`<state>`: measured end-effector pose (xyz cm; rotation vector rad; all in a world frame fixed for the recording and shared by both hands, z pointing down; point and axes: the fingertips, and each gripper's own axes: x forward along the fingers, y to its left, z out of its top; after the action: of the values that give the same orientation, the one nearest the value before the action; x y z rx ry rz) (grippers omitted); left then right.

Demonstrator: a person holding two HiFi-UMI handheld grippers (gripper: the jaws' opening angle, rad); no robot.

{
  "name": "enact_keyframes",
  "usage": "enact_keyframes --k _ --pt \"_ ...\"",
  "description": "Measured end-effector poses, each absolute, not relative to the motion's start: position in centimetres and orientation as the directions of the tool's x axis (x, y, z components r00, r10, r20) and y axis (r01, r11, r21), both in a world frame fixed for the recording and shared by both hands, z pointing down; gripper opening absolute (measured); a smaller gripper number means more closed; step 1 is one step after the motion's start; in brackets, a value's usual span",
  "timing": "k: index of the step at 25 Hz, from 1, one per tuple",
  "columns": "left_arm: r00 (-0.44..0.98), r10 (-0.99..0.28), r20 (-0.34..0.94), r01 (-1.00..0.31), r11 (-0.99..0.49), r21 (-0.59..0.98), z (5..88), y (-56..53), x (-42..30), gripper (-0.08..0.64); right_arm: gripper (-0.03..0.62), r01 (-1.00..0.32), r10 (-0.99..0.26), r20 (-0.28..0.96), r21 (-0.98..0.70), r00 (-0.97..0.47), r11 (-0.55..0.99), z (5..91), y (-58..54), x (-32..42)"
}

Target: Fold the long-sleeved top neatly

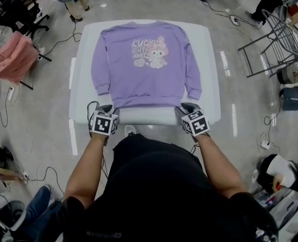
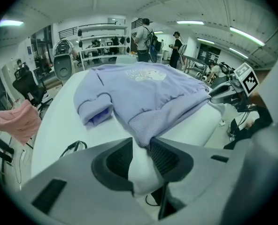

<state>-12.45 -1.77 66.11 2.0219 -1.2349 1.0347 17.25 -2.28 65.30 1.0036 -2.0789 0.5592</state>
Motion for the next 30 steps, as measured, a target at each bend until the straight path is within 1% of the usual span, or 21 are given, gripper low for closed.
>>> enact_keyframes --k 2,4,5,6,14,17,22,27,30 --pt "0.285 -0.468 0.836 -0.893 -0.448 0.053 66.4 -2.0 -12.1 0.118 0.102 -0.805 -0.479 0.782 -0.048 -0.398 0.591 65.6 -2.5 17.5" --pt "0.288 -0.481 0.828 -0.890 -0.453 0.047 66.4 -2.3 -12.0 0.115 0.070 -0.811 -0.492 0.783 -0.028 -0.381 0.584 65.8 -2.6 17.8" --pt "0.290 -0.495 0.819 -0.895 -0.444 0.049 66.3 -2.4 -12.1 0.058 0.047 -0.813 -0.499 0.781 -0.020 -0.376 0.581 65.8 -2.6 17.9" --pt "0.293 -0.508 0.810 -0.900 -0.432 0.055 66.0 -2.5 -12.2 0.041 0.023 -0.815 -0.505 0.777 -0.016 -0.375 0.580 65.7 -2.6 17.9" --pt "0.326 -0.538 0.777 -0.921 -0.366 0.133 62.4 -1.7 -12.6 0.026 0.017 -0.823 -0.541 0.735 -0.040 -0.408 0.567 63.0 -2.4 18.3" --pt "0.304 -0.538 0.786 -0.928 -0.352 0.118 61.6 -1.4 -13.0 0.025 0.015 -0.808 -0.535 0.739 -0.020 -0.409 0.589 62.0 -2.0 18.6" --pt "0.263 -0.503 0.823 -0.943 -0.315 0.109 63.0 0.6 -14.6 0.025 0.014 -0.780 -0.510 0.754 -0.005 -0.414 0.625 62.1 -0.4 18.3" --pt "0.227 -0.462 0.857 -0.945 -0.316 0.080 64.8 1.4 -14.8 0.025 0.012 -0.786 -0.480 0.786 -0.013 -0.391 0.618 64.2 1.1 18.9" --pt "0.209 -0.455 0.866 -0.947 -0.315 0.064 65.7 1.5 -15.0 0.025 0.012 -0.802 -0.485 0.783 -0.029 -0.390 0.597 65.5 1.4 19.2"
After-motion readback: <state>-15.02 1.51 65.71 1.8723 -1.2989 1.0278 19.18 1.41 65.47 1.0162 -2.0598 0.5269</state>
